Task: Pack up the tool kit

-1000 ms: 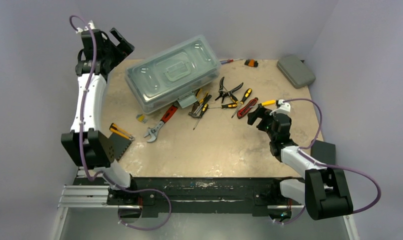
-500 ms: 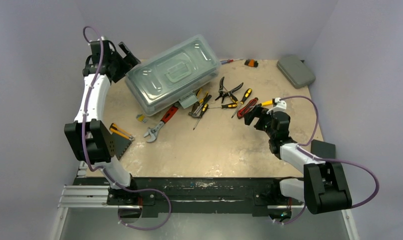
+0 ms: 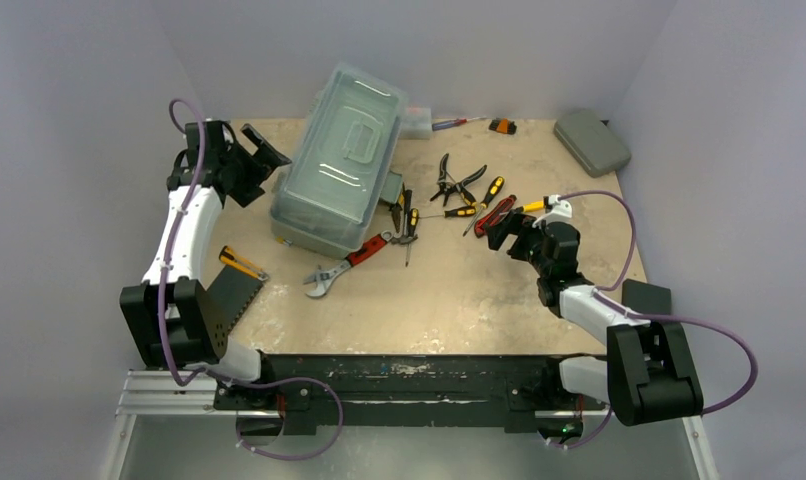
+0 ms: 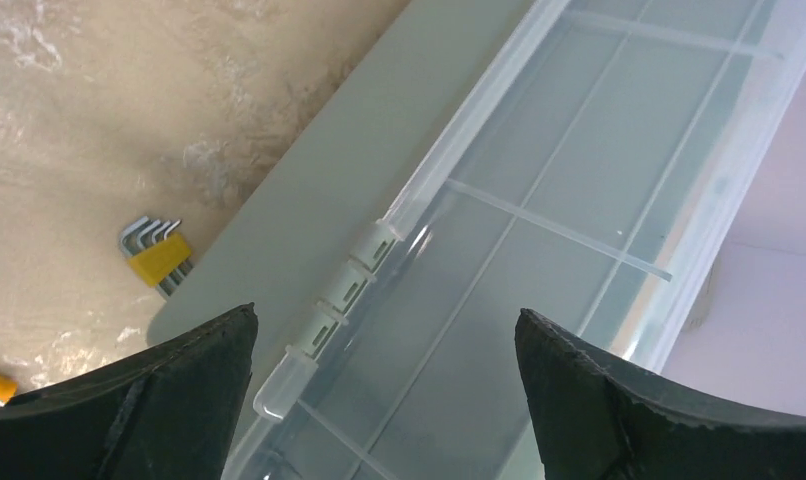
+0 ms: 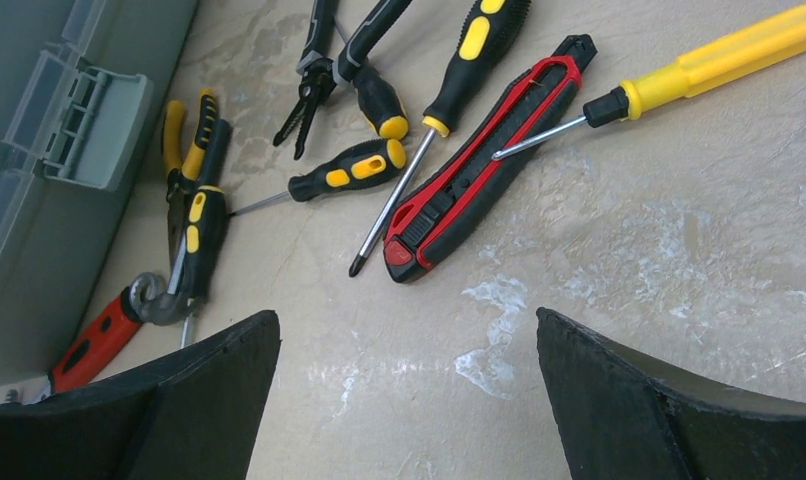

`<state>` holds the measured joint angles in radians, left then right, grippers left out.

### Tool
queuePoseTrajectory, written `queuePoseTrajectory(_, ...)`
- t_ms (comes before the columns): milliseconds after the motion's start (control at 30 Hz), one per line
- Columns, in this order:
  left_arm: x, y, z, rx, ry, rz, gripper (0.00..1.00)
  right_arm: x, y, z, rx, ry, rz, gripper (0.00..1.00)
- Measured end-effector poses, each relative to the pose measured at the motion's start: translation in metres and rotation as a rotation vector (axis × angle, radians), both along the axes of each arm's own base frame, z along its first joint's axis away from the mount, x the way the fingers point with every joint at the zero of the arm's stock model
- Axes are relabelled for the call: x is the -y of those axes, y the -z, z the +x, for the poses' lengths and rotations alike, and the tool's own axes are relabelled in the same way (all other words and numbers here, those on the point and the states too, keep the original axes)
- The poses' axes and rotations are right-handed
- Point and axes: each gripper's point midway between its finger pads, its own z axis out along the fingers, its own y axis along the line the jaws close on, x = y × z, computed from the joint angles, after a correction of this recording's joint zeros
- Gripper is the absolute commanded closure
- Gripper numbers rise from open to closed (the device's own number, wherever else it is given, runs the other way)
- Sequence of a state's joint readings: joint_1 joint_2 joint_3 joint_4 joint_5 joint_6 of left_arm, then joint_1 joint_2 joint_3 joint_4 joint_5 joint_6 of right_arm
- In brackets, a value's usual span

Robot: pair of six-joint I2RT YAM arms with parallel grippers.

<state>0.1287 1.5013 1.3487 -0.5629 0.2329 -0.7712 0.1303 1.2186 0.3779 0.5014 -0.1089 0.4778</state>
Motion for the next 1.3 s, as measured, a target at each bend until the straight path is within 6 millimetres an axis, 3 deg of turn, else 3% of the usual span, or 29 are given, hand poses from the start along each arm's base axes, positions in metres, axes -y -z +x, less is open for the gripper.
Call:
queuePoseTrajectory(167, -0.001, -0.001, -0.017, -0.014, -0.019, 0.011, 0.01, -0.002, -0.002, 0.0, 0.003, -0.013, 0.005, 0.01)
queuePoseTrajectory(367, -0.01, -0.018, -0.037, 0.004, -0.051, 0.088, 0.0, -0.007, -0.003, 0.0, 0.007, -0.032, 0.004, 0.01)
queuePoseTrajectory(567, -0.016, -0.059, -0.067, 0.097, -0.079, 0.22, 0.0, -0.039, -0.019, 0.002, 0.039, -0.117, -0.042, 0.01)
queuePoseTrajectory(700, 0.009, -0.089, -0.072, 0.165, -0.006, 0.304, 0.0, -0.05, -0.026, 0.007, 0.059, -0.134, -0.059, 0.01)
queuePoseTrajectory(833, 0.048, -0.098, -0.061, 0.166, 0.109, 0.412, 0.0, -0.047, -0.016, 0.007, 0.027, -0.127, -0.077, 0.01)
queuePoseTrajectory(933, 0.063, -0.092, -0.041, 0.122, 0.15, 0.506, 0.0, -0.046, -0.01, 0.005, 0.006, -0.126, -0.09, 0.01)
queuePoseTrajectory(1067, 0.056, -0.067, -0.006, 0.023, 0.133, 0.647, 0.0, -0.047, -0.008, 0.004, 0.003, -0.132, -0.097, 0.01)
queuePoseTrajectory(1300, 0.038, -0.025, 0.028, -0.147, 0.116, 0.773, 0.0, -0.048, -0.008, 0.004, 0.004, -0.135, -0.099, 0.01)
